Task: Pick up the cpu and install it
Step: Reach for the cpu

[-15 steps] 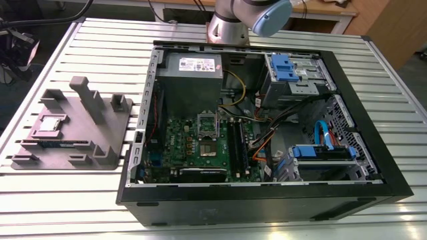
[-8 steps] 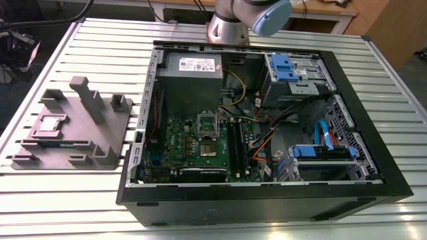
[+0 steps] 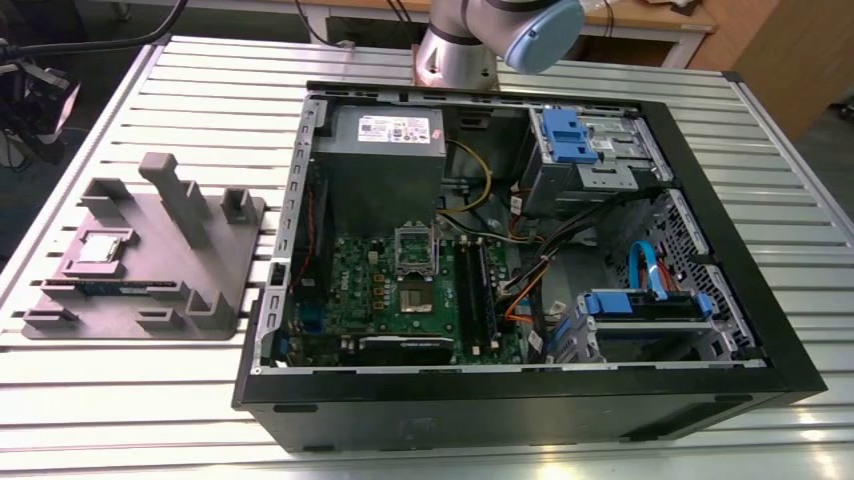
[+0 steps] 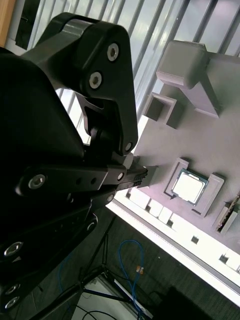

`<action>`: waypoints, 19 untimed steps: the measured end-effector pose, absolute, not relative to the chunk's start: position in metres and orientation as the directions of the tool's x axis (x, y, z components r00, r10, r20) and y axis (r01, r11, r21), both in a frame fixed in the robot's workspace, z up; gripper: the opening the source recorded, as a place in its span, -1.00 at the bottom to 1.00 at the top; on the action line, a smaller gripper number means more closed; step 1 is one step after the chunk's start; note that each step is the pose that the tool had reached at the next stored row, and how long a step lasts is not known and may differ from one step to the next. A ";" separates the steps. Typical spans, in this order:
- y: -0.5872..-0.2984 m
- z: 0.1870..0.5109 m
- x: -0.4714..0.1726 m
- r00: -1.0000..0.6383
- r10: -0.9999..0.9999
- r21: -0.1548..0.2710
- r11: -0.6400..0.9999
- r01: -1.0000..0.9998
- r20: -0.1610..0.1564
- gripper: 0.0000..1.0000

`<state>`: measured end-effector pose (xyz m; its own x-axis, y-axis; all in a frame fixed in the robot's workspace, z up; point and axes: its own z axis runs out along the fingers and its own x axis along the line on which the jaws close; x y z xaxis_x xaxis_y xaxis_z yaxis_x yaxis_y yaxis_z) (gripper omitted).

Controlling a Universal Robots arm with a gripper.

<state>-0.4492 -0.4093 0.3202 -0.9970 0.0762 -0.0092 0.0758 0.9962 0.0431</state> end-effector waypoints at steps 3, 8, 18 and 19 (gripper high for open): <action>-0.409 0.319 -0.450 -0.997 0.076 0.043 0.996 0.076 -0.010 -0.79; -0.410 0.316 -0.451 -0.997 0.076 0.043 0.996 0.076 -0.010 -0.79; -0.413 0.301 -0.452 -0.997 0.076 0.043 0.996 0.076 -0.010 -0.79; -0.414 0.300 -0.452 -0.997 0.076 0.043 0.996 0.076 -0.010 -0.79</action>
